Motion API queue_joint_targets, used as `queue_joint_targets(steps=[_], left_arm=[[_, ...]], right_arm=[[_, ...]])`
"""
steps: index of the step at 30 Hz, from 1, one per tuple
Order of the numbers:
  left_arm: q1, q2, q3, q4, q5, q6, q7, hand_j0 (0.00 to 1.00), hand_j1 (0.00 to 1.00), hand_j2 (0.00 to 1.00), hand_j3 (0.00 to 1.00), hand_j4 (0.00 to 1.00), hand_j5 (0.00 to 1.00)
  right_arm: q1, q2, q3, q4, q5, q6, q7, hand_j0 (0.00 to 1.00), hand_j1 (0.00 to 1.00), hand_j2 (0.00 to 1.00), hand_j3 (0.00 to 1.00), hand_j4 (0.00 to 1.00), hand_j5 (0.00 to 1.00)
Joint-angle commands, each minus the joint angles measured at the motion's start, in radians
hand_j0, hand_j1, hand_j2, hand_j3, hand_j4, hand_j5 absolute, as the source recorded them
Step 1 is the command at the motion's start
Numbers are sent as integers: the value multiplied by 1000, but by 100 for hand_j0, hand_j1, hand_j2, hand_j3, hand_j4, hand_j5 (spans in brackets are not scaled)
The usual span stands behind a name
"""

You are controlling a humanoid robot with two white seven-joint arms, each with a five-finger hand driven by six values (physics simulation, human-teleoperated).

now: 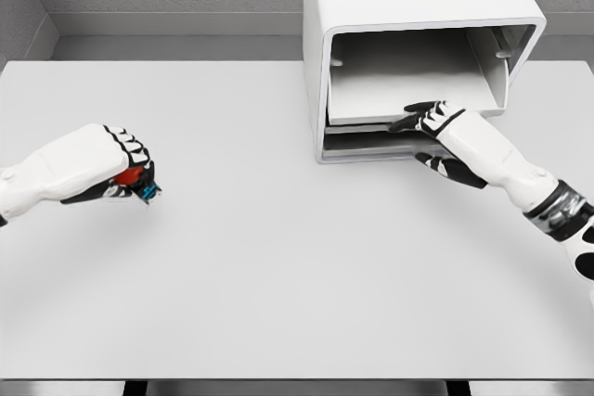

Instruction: Slide open multi-storey tabletop storage cabinets and put open load switch and slide close multi-storey tabletop storage cabinets

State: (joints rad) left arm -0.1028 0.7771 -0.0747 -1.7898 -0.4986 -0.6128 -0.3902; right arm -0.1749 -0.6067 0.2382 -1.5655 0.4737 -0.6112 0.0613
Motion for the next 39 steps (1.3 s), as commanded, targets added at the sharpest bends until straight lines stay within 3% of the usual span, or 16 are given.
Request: queue_joint_targets(steps=[1, 6, 8, 12, 19, 34, 39], left_arm=[[0, -16, 1, 0, 6, 2, 1, 33, 33, 33, 33, 33, 33], [-8, -18, 1, 0, 8, 2, 1, 33, 33, 33, 33, 33, 33], [-8, -18, 1, 0, 8, 2, 1, 33, 33, 33, 33, 33, 33], [-15, -35, 1, 0, 8, 2, 1, 33, 33, 33, 33, 33, 33], [-21, -36, 1, 0, 9, 2, 1, 33, 33, 33, 33, 33, 33], [-40, -93, 27, -5, 9, 2, 1, 33, 33, 33, 33, 33, 33], [-60, -130, 26, -3, 6, 2, 1, 33, 33, 33, 33, 33, 33]], right_arm=[[0, -4, 0, -2, -4, 0, 0, 72, 72, 72, 72, 72, 72], [12, -22, -10, -14, -12, 0, 0, 72, 72, 72, 72, 72, 72], [40, -39, -26, -51, -13, 0, -1, 72, 72, 72, 72, 72, 72], [117, -65, -118, -126, -18, 0, -3, 73, 73, 73, 73, 73, 73], [199, -67, -281, -168, -35, 0, -3, 73, 73, 73, 73, 73, 73], [167, -54, -295, -154, -47, 0, 0, 61, 61, 61, 61, 61, 61], [160, -58, -338, -74, -47, 0, 0, 61, 61, 61, 61, 61, 61]])
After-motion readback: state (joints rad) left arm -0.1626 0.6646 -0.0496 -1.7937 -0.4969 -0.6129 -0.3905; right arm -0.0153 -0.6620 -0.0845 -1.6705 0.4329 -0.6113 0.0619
